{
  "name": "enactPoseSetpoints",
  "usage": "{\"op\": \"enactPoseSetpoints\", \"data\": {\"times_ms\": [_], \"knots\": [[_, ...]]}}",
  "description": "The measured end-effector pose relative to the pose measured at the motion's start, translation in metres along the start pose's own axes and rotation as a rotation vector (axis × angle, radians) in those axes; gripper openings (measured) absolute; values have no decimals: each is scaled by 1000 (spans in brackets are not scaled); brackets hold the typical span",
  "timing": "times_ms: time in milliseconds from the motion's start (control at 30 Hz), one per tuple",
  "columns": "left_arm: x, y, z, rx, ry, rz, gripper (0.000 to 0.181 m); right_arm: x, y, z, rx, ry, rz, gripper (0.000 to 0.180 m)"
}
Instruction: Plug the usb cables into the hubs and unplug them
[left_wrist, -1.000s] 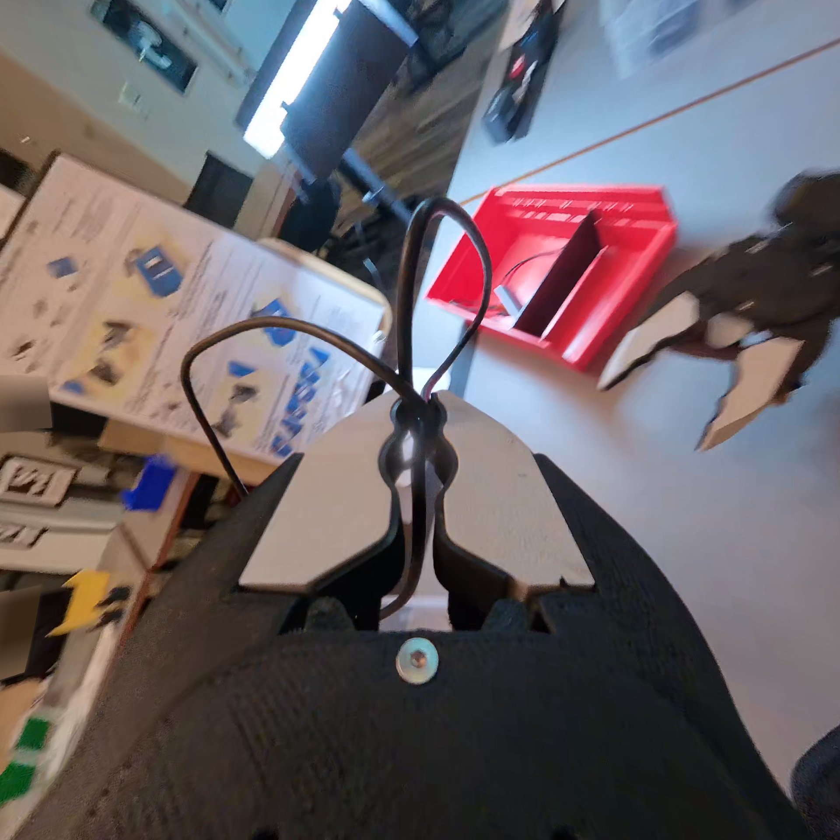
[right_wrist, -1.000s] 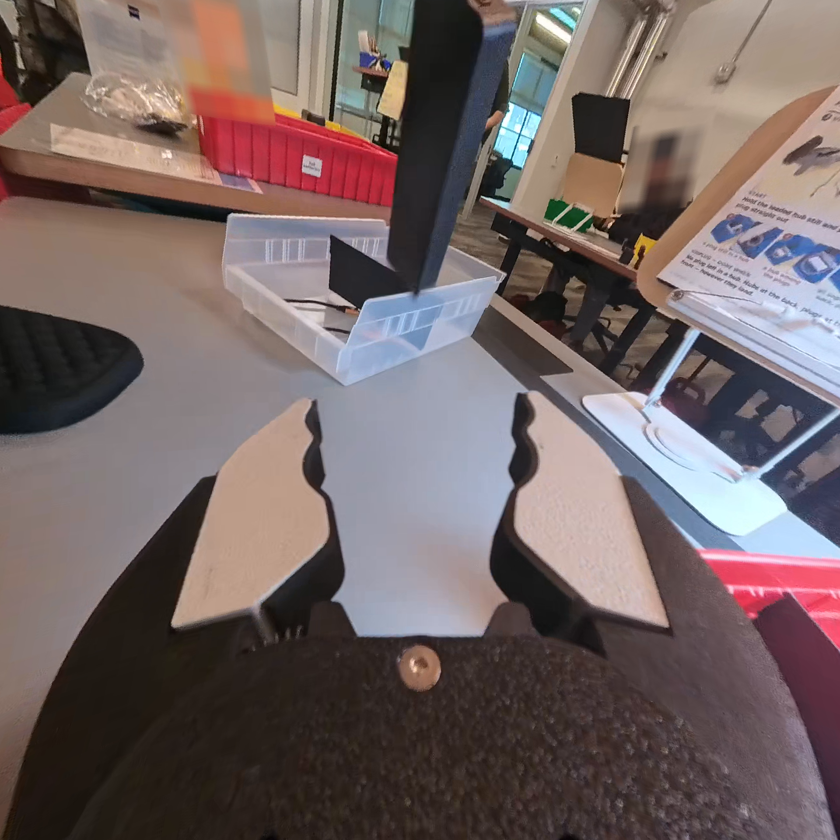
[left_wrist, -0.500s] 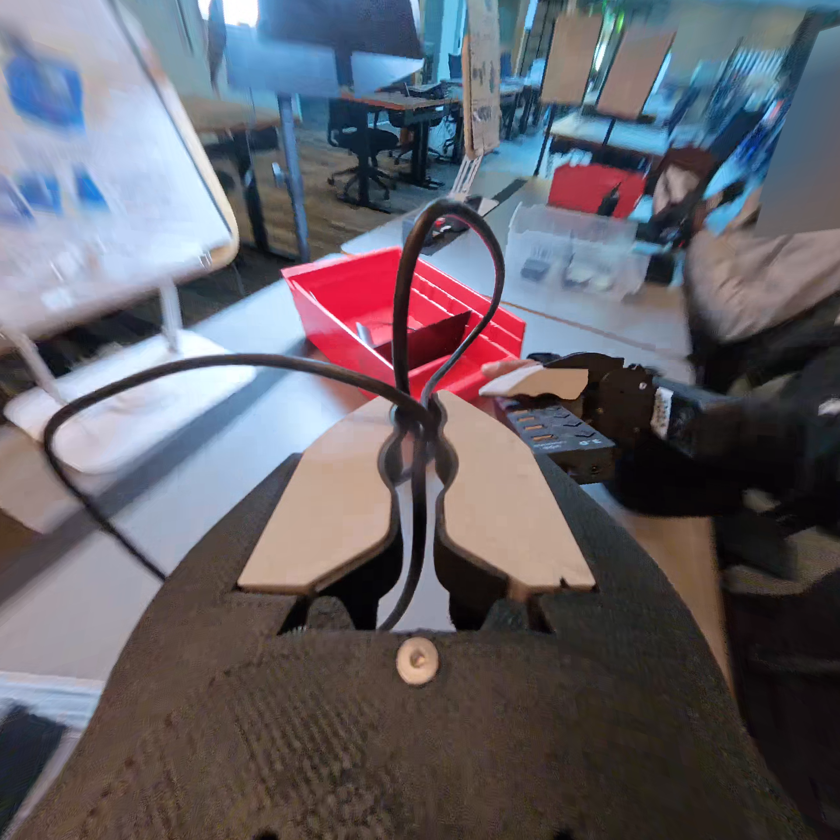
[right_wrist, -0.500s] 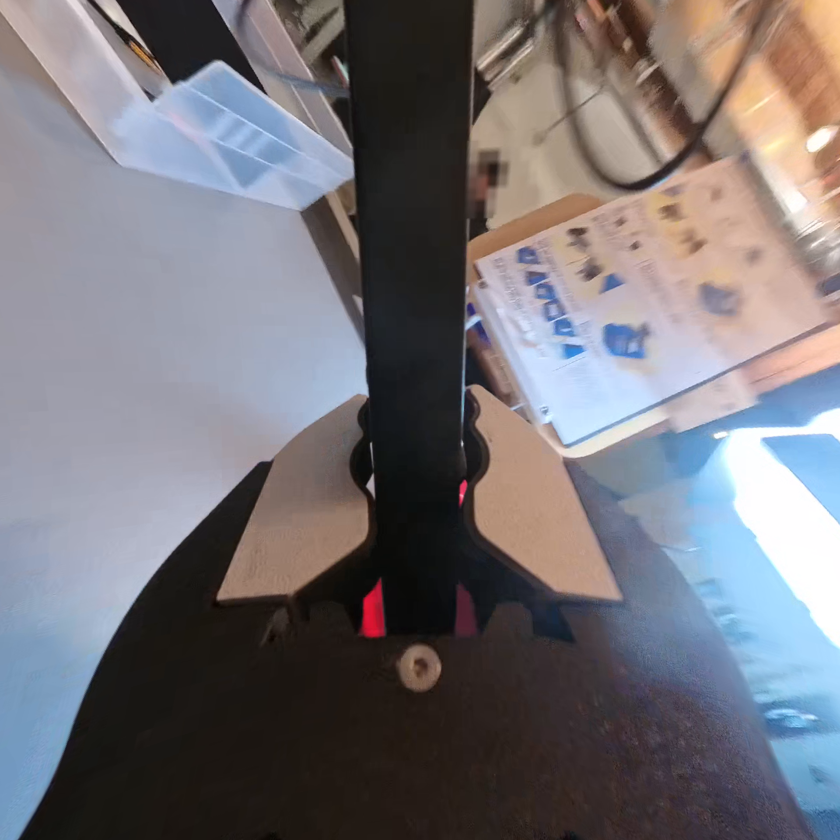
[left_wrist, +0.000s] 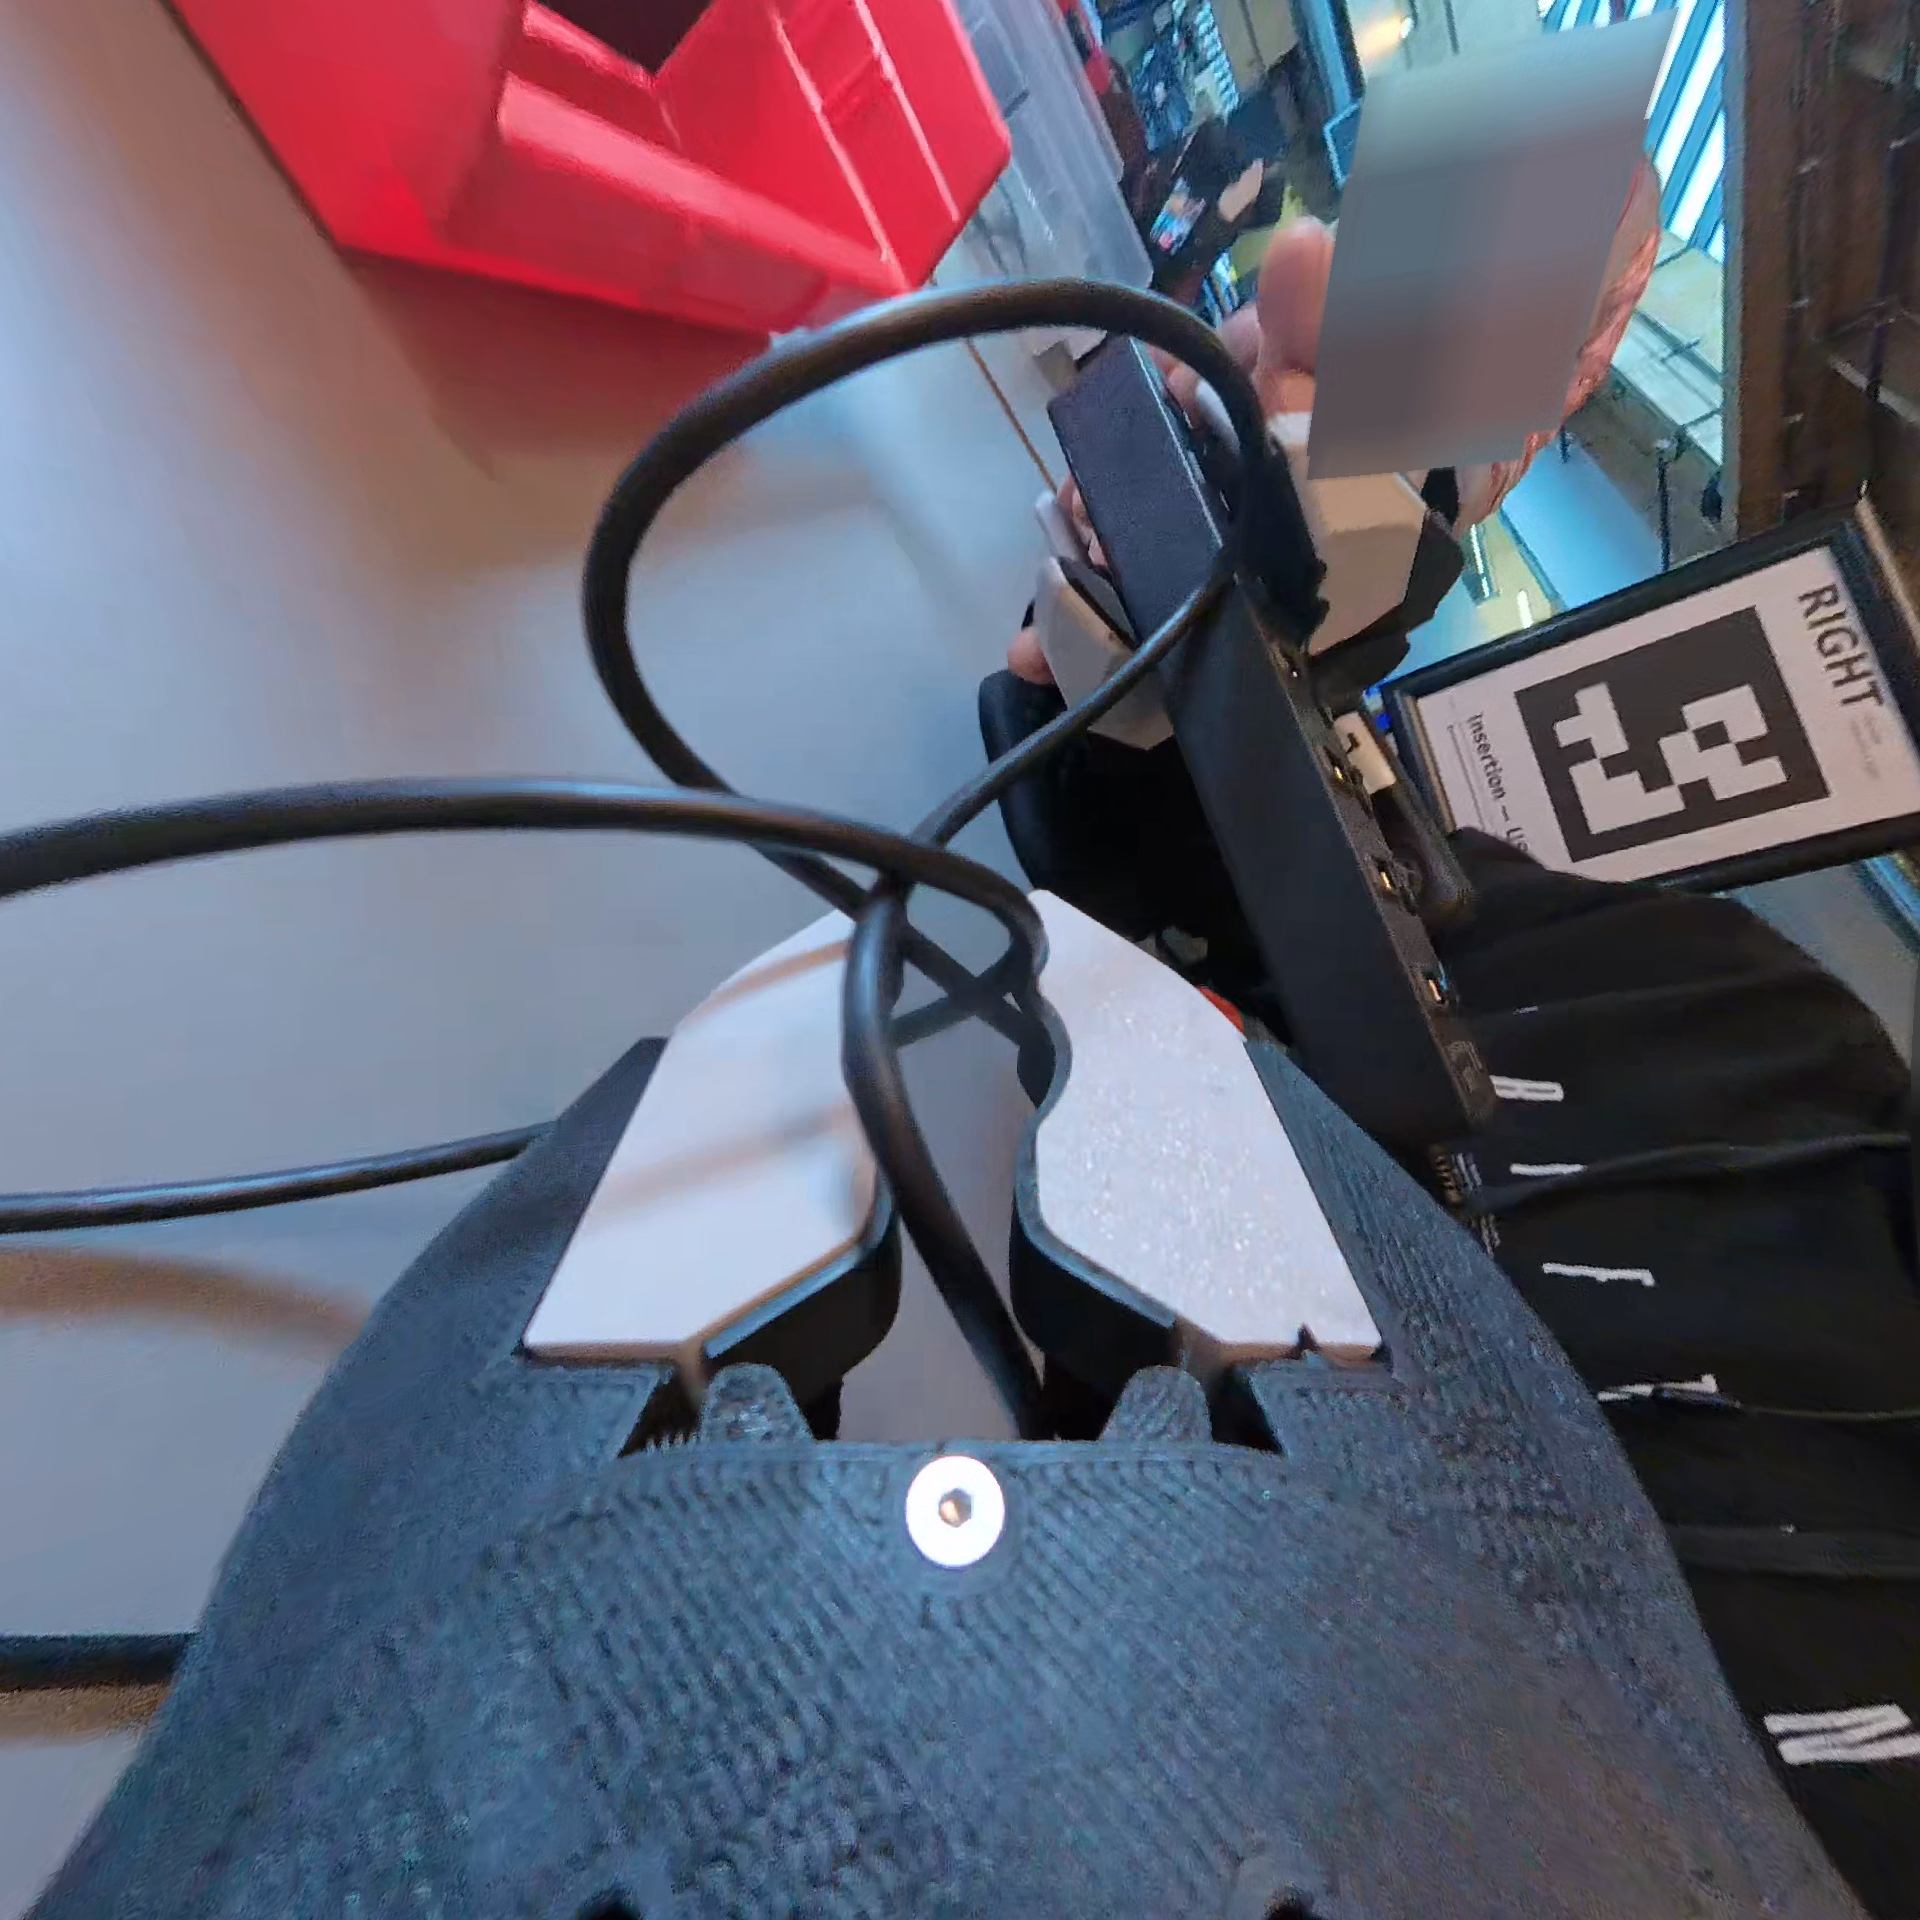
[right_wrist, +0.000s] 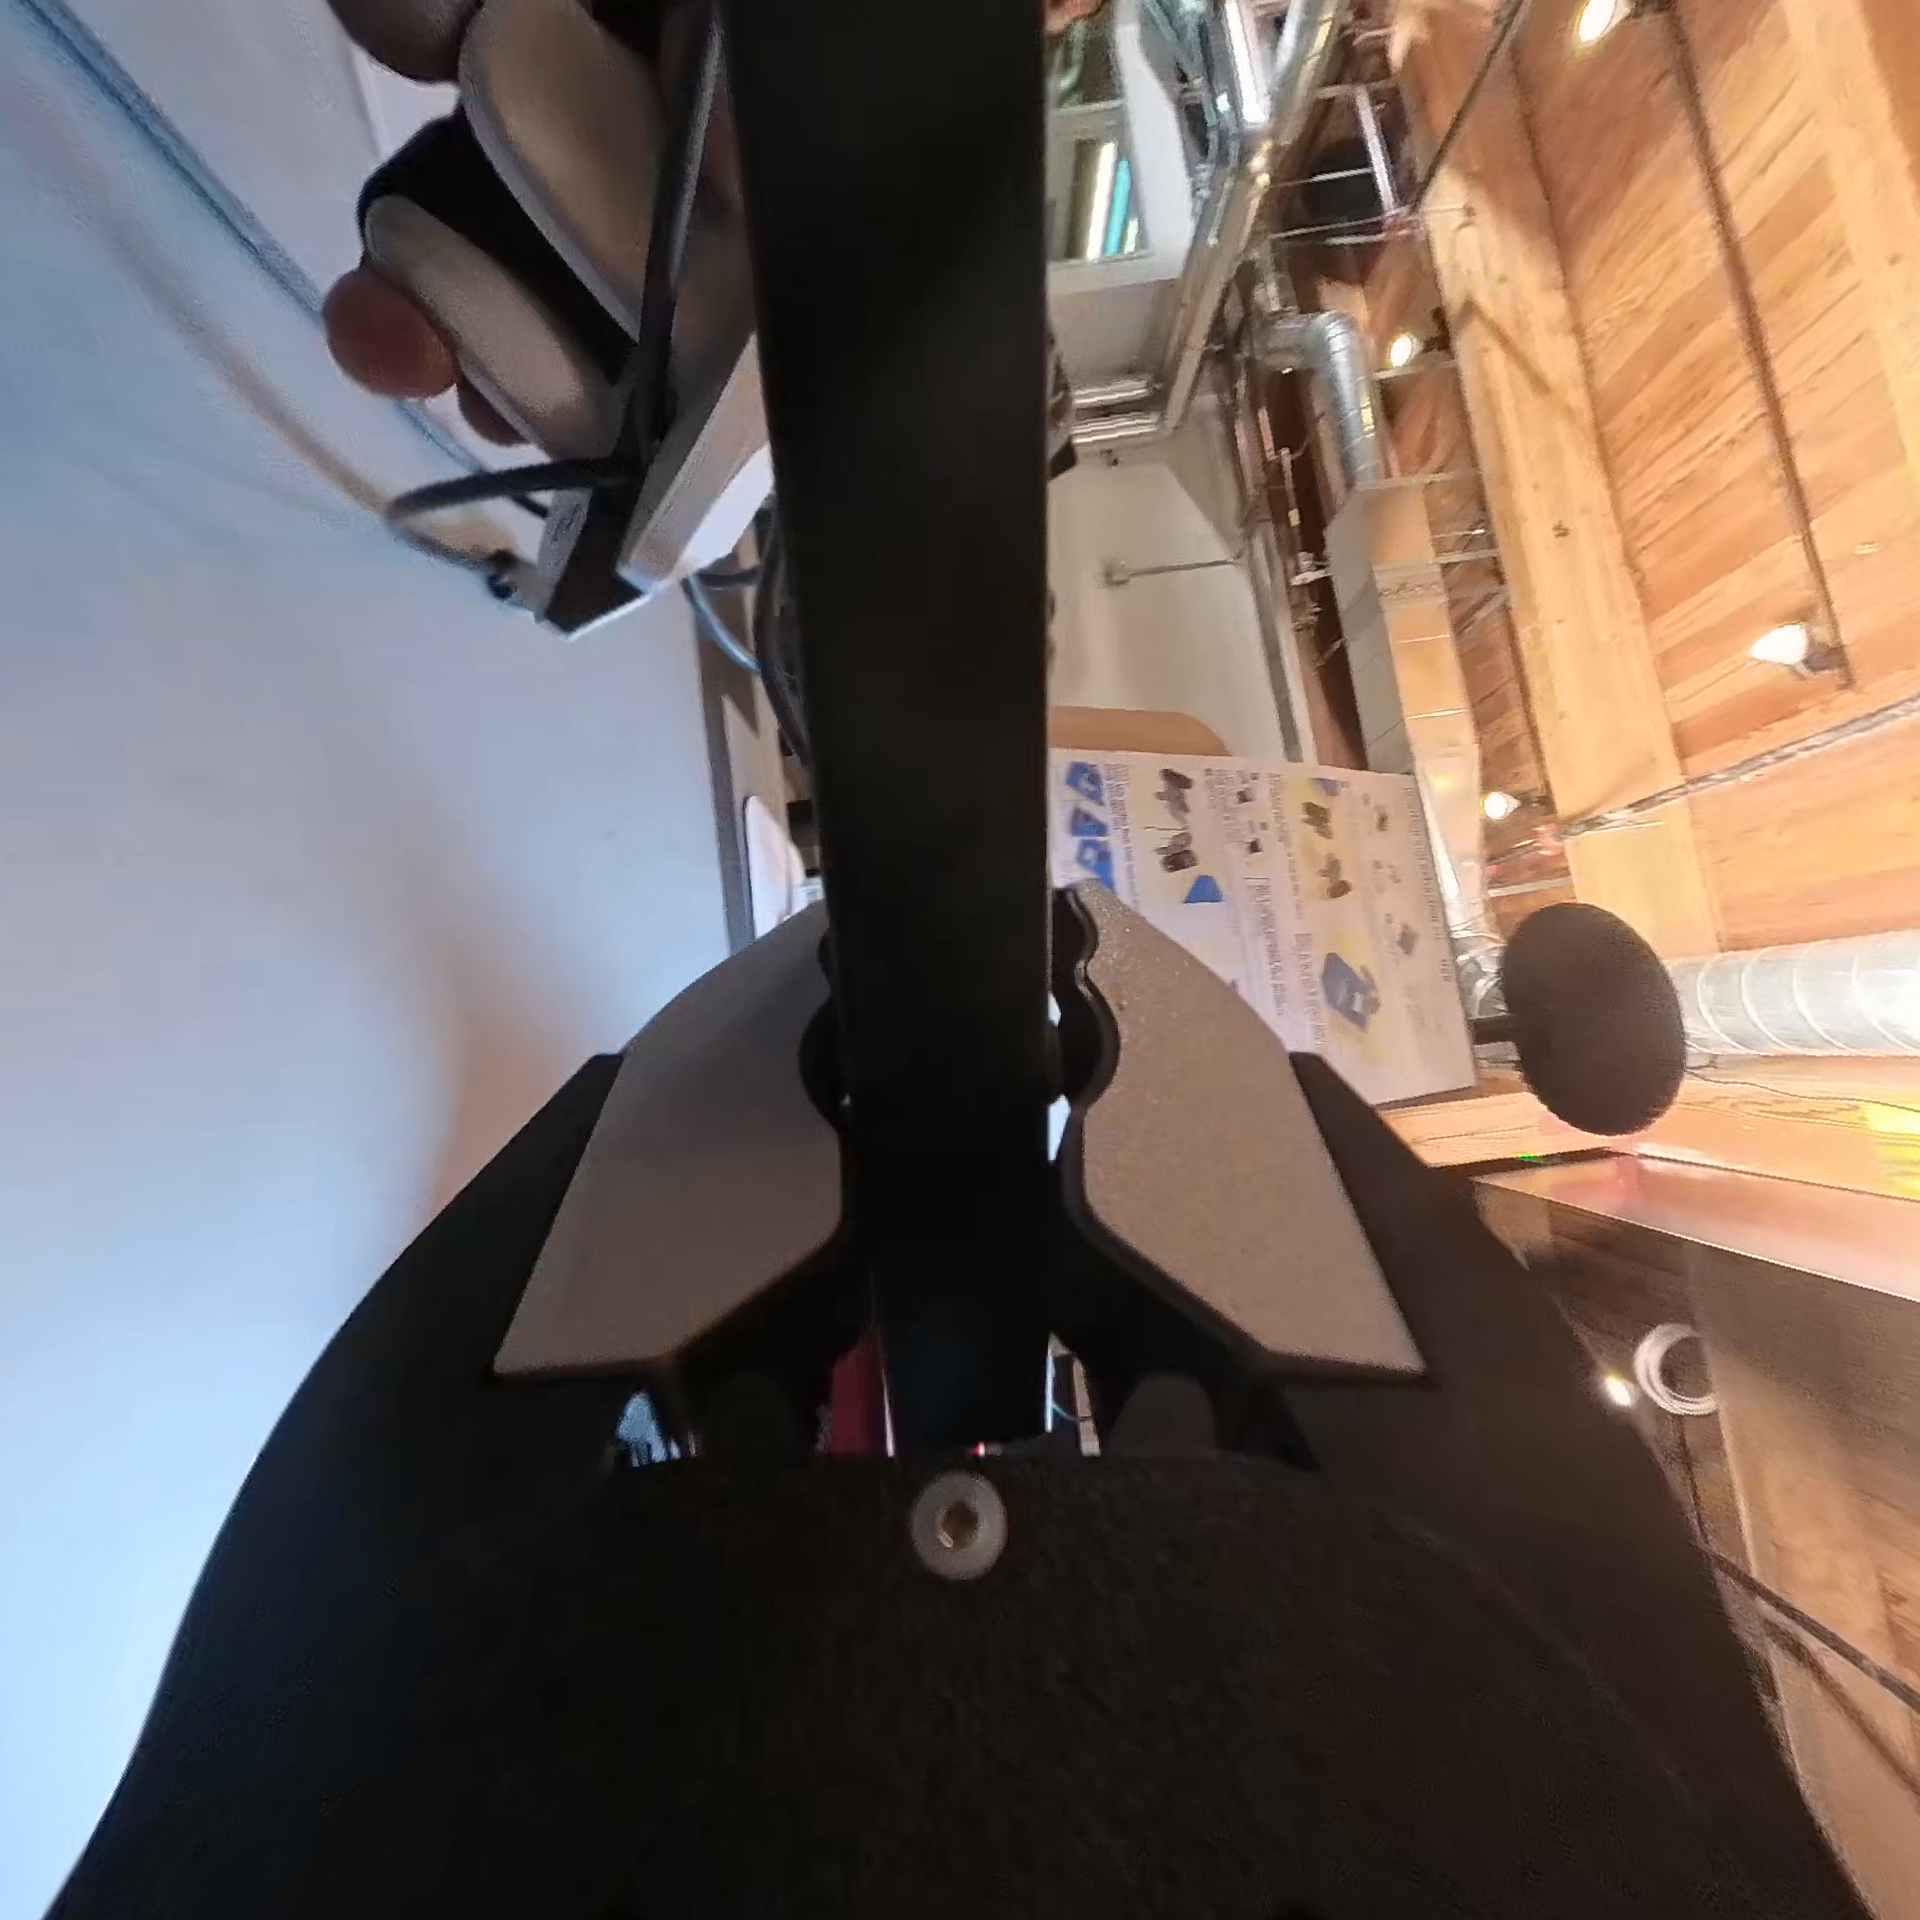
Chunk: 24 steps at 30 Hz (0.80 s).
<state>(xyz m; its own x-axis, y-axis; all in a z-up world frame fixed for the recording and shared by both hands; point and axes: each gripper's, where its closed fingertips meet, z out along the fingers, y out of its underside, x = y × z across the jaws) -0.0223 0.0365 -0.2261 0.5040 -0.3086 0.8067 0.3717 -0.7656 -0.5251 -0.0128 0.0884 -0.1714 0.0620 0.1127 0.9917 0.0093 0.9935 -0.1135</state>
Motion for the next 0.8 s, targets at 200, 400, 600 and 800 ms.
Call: {"op": "enactPoseSetpoints", "data": {"times_ms": [200, 400, 600, 800], "knots": [[-8, 13, -15, -59, -54, 78, 26, -15, 11, 4, -35, -59, 3, 35], [-8, 10, -44, -23, -110, 115, 39, 1, 19, 0, -64, 25, -30, 36], [2, 12, -73, -68, -284, 264, 51, -2, 15, 1, -53, 19, -25, 36], [36, -9, -132, 106, -447, 433, 50, -4, 28, 4, -86, 11, 5, 36]]}}
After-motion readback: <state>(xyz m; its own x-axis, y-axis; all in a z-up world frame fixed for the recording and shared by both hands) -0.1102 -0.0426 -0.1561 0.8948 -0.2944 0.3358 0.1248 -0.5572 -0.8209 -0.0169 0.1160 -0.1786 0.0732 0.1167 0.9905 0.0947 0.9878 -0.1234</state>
